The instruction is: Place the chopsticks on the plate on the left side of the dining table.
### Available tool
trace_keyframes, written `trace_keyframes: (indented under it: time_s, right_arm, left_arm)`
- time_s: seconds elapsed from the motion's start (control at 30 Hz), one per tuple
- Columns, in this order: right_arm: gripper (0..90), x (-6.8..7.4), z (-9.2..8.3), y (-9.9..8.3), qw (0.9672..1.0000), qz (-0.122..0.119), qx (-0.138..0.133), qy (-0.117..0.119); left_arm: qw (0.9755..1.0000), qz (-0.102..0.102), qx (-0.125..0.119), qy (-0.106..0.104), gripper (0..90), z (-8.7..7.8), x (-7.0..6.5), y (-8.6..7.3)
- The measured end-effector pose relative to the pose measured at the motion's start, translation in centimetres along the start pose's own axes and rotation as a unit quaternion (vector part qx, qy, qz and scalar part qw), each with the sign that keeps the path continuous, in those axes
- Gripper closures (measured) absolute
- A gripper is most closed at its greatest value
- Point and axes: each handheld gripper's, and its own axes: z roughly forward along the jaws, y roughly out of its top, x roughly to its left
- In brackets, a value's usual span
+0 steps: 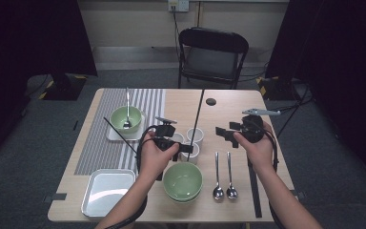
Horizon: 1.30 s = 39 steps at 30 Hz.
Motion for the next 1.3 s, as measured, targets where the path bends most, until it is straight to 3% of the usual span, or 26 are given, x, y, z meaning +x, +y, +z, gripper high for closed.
trace_keyframes:
  time_s: [0.17,0.4,0.77,1.3]
  right_arm:
    - [26.8,-2.1,-0.3,-1.6,0.9998,0.017,0.008,-0.002]
    - [26.6,-3.6,-0.9,-3.1,0.9996,0.021,0.012,-0.013]
    - [26.9,-4.8,-1.2,-5.2,0.9995,0.019,0.016,-0.021]
    - [26.8,-5.6,-0.9,-7.1,0.9989,0.021,0.03,-0.031]
  left_arm:
    - [0.9998,-0.009,-0.008,0.014,86.8,-1.4,1.0,-0.1]
    - [0.9994,-0.017,-0.016,0.026,86.8,-2.6,1.8,-0.1]
    - [0.9975,-0.039,-0.03,0.051,86.8,-4.4,4.0,-0.5]
    - [0.994,-0.065,-0.048,0.074,86.9,-6.0,6.0,-1.0]
